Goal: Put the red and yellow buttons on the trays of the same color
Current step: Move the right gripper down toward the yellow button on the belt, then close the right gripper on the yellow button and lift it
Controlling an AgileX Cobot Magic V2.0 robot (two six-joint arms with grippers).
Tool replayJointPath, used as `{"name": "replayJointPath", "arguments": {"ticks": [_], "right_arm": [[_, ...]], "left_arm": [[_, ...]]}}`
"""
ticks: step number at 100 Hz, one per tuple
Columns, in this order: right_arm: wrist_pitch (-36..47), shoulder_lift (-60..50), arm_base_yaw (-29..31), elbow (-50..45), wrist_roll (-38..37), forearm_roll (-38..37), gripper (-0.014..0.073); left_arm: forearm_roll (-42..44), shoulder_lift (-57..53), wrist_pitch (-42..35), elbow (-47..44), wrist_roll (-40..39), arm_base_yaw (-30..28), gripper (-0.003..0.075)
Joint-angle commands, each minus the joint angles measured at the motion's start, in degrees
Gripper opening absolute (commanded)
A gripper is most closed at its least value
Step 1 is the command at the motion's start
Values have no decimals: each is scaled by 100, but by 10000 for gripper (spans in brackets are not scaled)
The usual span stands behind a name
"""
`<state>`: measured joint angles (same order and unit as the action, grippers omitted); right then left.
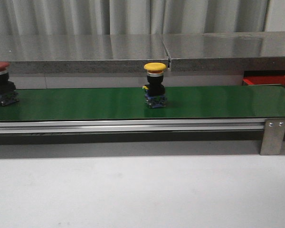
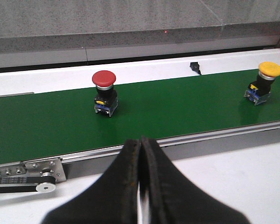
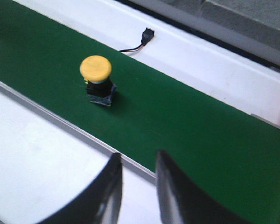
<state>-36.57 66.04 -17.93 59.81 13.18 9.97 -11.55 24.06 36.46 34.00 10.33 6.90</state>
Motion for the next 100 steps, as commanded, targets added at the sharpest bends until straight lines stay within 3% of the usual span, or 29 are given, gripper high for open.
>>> {"name": "replayJointPath", "arguments": {"ticks": [1, 8, 14, 41, 67, 77, 89, 100], "right_arm": [[118, 429, -154, 528, 39, -5, 437], [-27, 846, -234, 834, 39, -5, 538], [-209, 1215, -263, 1135, 39, -5, 574], [-1615, 2819, -268, 2694, 39, -5, 573], [-2218, 3991, -261, 3853, 124, -54, 566], [-2201, 4188, -261, 4023, 124, -183, 475], [-2197, 4270, -233, 4060, 124, -292, 223], [-2008, 4215, -233, 4060, 124, -344, 75]], "left_arm": [[-104, 28, -375, 141, -6, 40, -19], [-104, 28, -375, 141, -6, 40, -19], [-104, 28, -375, 141, -6, 40, -19], [-104, 28, -375, 141, -6, 40, -19], [-104, 28, -375, 141, -6, 40, -19], [-104, 28, -375, 141, -6, 40, -19], [-104, 28, -375, 141, -6, 40, -19], [-104, 28, -375, 141, -6, 40, -19]]}}
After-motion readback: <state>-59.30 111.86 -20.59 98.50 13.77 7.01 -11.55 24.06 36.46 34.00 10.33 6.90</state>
